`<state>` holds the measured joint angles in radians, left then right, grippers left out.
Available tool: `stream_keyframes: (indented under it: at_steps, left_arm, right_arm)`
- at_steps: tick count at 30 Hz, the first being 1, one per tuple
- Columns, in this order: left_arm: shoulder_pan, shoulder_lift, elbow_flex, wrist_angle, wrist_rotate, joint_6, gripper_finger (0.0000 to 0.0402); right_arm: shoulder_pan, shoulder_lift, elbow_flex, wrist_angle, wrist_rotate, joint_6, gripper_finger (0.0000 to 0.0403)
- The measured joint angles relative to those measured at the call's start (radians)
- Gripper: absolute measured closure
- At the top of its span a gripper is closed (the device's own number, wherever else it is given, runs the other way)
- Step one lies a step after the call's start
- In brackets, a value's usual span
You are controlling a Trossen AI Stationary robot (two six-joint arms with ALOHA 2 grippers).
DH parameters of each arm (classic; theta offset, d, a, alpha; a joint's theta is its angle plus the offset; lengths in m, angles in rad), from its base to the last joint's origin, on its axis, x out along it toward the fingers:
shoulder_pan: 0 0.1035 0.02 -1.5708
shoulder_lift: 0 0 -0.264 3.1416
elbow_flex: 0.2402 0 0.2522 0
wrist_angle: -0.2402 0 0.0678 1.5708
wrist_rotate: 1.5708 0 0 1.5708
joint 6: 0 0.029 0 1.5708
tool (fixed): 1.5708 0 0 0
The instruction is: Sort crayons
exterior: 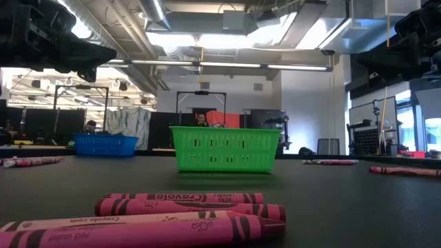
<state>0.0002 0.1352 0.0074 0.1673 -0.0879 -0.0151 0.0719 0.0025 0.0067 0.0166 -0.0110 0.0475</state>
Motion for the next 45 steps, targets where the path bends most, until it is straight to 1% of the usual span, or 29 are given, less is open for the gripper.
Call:
stream_keyframes:
  at_steps: [37, 42, 45]
  left_arm:
    - [0.0, 0.0, 0.0, 0.001, 0.0, 0.0, 0.0401]
    - [0.0, 0.0, 0.0, 0.044, -0.003, 0.031, 0.0401]
    - [0.0, 0.0, 0.0, 0.09, 0.005, 0.022, 0.0401]
  right_arm:
    - [0.0, 0.0, 0.0, 0.0, 0.0, 0.0, 0.0402]
    - [0.0, 0.0, 0.0, 0.0, 0.0, 0.0, 0.0402]
    - [0.0, 0.0, 0.0, 0.0, 0.0, 0.0, 0.0402]
